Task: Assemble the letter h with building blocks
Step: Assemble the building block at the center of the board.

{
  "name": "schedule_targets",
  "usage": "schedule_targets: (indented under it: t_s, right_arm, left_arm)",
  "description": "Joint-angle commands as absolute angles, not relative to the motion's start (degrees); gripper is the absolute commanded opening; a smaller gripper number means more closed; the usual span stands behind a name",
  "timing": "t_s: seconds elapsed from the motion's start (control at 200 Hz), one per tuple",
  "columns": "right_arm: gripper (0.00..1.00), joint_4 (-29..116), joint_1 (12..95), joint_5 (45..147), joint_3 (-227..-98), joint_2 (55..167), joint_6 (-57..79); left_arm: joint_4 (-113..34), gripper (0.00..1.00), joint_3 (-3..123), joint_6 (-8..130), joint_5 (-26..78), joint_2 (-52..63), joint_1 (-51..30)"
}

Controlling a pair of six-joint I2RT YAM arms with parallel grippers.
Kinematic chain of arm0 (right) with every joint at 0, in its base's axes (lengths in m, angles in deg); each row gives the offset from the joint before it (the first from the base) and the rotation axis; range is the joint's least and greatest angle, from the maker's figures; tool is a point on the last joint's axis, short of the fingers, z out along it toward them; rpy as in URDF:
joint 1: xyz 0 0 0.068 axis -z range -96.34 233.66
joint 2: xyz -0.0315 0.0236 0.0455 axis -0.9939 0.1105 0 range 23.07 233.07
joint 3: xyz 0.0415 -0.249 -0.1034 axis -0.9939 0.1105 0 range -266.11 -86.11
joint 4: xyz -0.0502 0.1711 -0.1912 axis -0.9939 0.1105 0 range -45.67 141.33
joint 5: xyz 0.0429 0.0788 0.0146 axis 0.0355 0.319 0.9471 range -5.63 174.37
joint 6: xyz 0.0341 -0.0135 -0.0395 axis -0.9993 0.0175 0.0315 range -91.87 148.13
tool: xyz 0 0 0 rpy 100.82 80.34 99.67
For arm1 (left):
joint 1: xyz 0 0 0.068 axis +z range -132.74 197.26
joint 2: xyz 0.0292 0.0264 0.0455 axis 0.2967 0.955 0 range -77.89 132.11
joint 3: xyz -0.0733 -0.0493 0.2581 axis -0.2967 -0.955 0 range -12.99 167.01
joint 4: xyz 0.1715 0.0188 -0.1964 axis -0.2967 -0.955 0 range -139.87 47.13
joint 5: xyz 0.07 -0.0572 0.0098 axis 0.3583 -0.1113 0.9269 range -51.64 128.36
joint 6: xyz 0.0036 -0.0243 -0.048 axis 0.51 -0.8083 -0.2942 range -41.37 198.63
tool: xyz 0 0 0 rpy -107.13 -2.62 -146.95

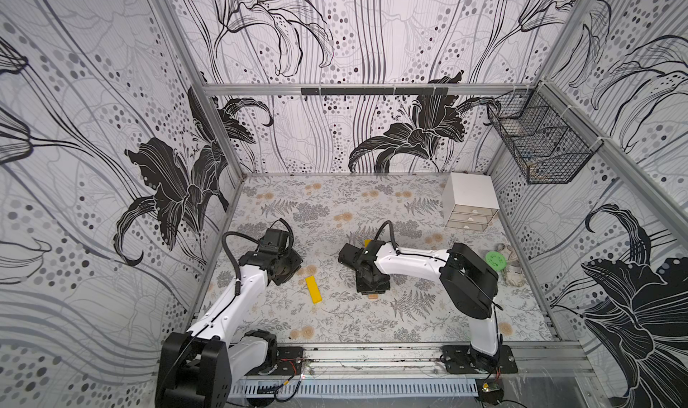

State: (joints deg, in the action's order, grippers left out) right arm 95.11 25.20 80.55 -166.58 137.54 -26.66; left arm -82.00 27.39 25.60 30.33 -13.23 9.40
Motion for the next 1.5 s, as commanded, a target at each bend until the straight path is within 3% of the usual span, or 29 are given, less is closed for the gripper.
schedule_targets:
  t_s: [0.0,1.191,1.492]
  right_arm:
    - [0.25,96.4,25.7,80.2,-167.2,139.3,-26.0]
    - [0.26,97.0,26.3,79.3,-167.9,139.5,-25.4]
    - [0.44,98.2,26.2,78.1,-167.7,137.5,-25.5]
  left_arm:
    - [-81.5,0.20,27.8,26.5,30.4,-13.5,9.8]
    - [-81.2,0.20,27.0,26.7,30.3,-13.7,9.8]
    - [-81.1,0.20,26.7,26.6,30.3,-13.8,9.8]
